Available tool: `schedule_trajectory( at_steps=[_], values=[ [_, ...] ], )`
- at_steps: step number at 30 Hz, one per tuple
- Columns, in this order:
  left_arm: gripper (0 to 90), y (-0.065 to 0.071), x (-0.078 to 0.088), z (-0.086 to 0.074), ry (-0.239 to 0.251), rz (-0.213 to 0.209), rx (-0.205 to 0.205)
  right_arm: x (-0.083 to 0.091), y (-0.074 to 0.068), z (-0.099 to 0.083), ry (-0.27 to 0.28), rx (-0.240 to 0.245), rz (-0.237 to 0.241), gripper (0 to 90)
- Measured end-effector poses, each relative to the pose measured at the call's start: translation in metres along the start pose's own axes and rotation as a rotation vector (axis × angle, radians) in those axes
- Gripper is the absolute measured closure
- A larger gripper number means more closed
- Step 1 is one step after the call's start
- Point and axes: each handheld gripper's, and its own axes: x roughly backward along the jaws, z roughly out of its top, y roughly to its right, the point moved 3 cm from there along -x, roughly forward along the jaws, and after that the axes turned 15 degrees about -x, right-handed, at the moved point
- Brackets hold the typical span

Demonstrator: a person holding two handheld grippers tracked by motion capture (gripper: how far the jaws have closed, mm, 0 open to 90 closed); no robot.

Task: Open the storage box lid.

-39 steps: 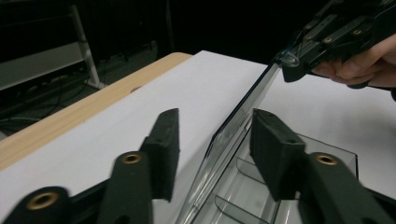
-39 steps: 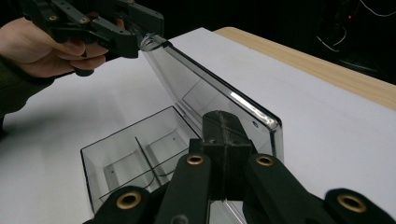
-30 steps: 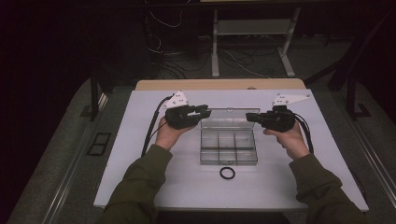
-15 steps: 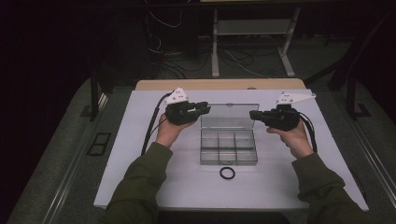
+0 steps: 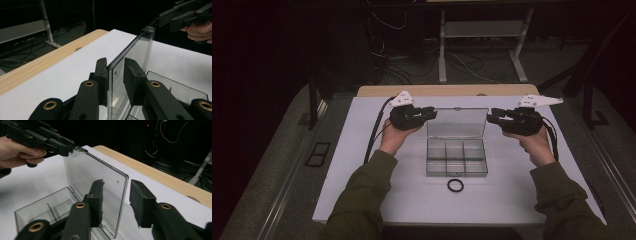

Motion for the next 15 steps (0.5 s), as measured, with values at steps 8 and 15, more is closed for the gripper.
schedule_trajectory(
  at_steps=[8,15],
  values=[
    [71.4,-0.004,-0.003,0.001,-0.020,0.000,0.006,-0.022,0.013,0.005,0.009,-0.016,0.037,53.6],
    [70.6,-0.007,-0.005,0.000,-0.030,0.007,0.015,-0.038,0.014,0.009,-0.009,-0.002,0.056,58.8]
  ],
)
